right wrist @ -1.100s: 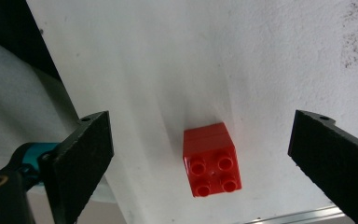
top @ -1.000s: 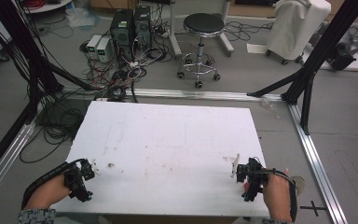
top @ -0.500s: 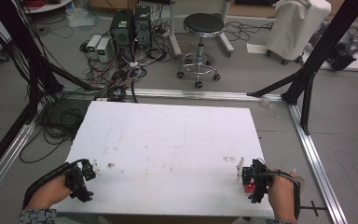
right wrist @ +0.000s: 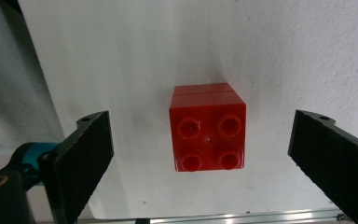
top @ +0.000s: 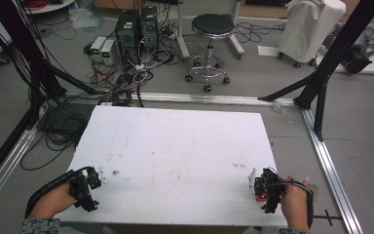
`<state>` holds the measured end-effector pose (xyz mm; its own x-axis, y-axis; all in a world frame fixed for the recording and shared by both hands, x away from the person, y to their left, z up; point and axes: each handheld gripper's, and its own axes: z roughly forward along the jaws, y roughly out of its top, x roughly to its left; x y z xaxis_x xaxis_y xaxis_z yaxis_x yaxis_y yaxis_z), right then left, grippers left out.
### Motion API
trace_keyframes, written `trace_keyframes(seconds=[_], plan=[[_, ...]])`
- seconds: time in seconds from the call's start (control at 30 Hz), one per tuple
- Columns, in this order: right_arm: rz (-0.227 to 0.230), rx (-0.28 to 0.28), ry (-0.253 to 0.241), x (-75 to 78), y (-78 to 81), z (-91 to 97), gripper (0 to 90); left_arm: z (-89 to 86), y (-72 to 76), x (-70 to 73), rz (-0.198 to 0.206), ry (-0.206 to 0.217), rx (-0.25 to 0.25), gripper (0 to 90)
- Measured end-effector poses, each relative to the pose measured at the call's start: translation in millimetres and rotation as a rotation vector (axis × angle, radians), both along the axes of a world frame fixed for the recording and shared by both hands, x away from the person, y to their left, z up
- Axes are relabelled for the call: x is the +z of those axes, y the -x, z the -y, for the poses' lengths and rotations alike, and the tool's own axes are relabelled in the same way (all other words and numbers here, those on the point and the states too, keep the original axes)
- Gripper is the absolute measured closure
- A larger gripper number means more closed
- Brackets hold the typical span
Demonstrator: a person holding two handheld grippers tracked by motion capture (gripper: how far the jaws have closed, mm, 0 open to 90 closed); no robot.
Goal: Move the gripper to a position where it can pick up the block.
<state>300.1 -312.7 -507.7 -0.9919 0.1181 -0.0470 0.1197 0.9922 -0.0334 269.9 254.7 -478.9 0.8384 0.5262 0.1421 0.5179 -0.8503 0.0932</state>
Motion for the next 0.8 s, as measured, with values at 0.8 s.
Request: trace_keyframes(seconds=[0.8], plan=[[-0.033,0.050,-0.003,-15.1,-2.7,3.1,5.9,0.1,0.0,-1.3,0.000,0.001,0.002,21.5]])
